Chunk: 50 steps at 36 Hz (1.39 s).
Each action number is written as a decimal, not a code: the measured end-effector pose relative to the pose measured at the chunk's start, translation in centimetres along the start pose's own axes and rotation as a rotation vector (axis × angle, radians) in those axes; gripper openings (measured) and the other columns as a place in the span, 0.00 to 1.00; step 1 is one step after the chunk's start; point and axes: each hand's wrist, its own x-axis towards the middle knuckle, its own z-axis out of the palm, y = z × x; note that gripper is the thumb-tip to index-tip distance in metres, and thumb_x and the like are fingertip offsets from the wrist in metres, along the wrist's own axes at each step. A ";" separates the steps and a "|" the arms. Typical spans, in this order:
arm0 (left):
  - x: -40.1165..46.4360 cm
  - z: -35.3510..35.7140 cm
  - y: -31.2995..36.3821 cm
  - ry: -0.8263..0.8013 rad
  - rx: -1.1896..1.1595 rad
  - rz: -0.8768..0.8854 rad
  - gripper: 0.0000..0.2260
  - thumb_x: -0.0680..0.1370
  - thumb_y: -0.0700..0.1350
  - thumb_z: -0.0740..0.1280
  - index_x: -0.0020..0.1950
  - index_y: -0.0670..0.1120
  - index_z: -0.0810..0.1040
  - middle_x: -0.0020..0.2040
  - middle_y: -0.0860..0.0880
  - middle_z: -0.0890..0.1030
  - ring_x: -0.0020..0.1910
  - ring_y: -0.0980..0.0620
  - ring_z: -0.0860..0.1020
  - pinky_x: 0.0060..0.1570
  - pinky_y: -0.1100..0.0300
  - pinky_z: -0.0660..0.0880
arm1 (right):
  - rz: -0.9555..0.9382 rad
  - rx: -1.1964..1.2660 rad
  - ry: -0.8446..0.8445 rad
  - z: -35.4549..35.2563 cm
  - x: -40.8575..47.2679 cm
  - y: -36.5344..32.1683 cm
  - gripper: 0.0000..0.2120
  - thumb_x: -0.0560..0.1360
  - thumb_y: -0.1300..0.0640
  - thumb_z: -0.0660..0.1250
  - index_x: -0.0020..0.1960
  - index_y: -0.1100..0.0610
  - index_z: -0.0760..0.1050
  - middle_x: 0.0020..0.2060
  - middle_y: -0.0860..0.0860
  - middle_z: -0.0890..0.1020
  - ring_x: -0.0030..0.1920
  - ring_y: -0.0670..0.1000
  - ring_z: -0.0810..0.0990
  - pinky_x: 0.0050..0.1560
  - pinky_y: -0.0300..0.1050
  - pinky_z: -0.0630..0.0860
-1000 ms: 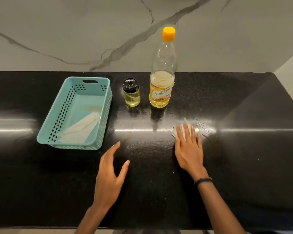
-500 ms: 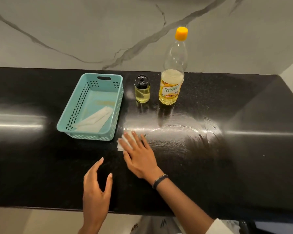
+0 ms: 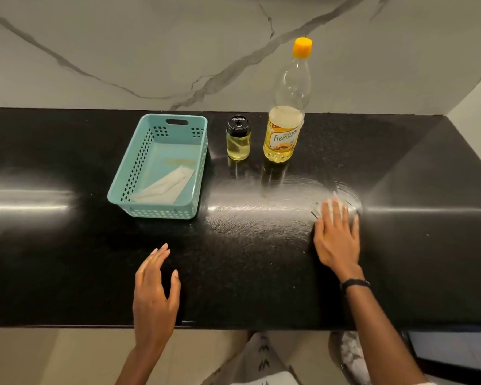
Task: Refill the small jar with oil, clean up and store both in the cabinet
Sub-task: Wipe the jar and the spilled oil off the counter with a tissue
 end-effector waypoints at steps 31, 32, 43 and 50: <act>0.7 0.4 -1.9 0.028 -0.044 0.078 0.19 0.77 0.35 0.66 0.68 0.41 0.71 0.67 0.47 0.74 0.69 0.50 0.68 0.66 0.52 0.68 | -0.435 -0.027 -0.037 2.7 -6.1 -8.9 0.28 0.79 0.45 0.40 0.78 0.49 0.48 0.77 0.47 0.49 0.77 0.50 0.43 0.75 0.51 0.35; 0.7 0.5 -2.0 0.027 -0.043 0.079 0.19 0.77 0.35 0.66 0.68 0.41 0.71 0.67 0.47 0.74 0.69 0.50 0.68 0.66 0.52 0.68 | -0.396 -0.043 -0.033 2.4 -5.2 -8.0 0.28 0.79 0.45 0.38 0.78 0.49 0.46 0.77 0.47 0.47 0.77 0.50 0.41 0.75 0.50 0.34; 0.5 1.0 -2.2 0.010 0.007 0.112 0.18 0.77 0.35 0.65 0.67 0.40 0.71 0.67 0.46 0.74 0.68 0.48 0.69 0.65 0.52 0.69 | 0.011 -0.076 -0.019 -0.5 2.6 -2.3 0.28 0.82 0.47 0.45 0.78 0.57 0.45 0.78 0.56 0.47 0.77 0.53 0.43 0.74 0.49 0.34; 0.4 1.1 -2.3 0.027 0.033 0.111 0.18 0.77 0.35 0.65 0.67 0.40 0.71 0.66 0.45 0.74 0.68 0.47 0.69 0.64 0.48 0.71 | 0.225 -0.067 0.004 0.3 -0.8 -2.4 0.31 0.81 0.43 0.43 0.78 0.59 0.44 0.77 0.59 0.45 0.77 0.56 0.41 0.74 0.51 0.33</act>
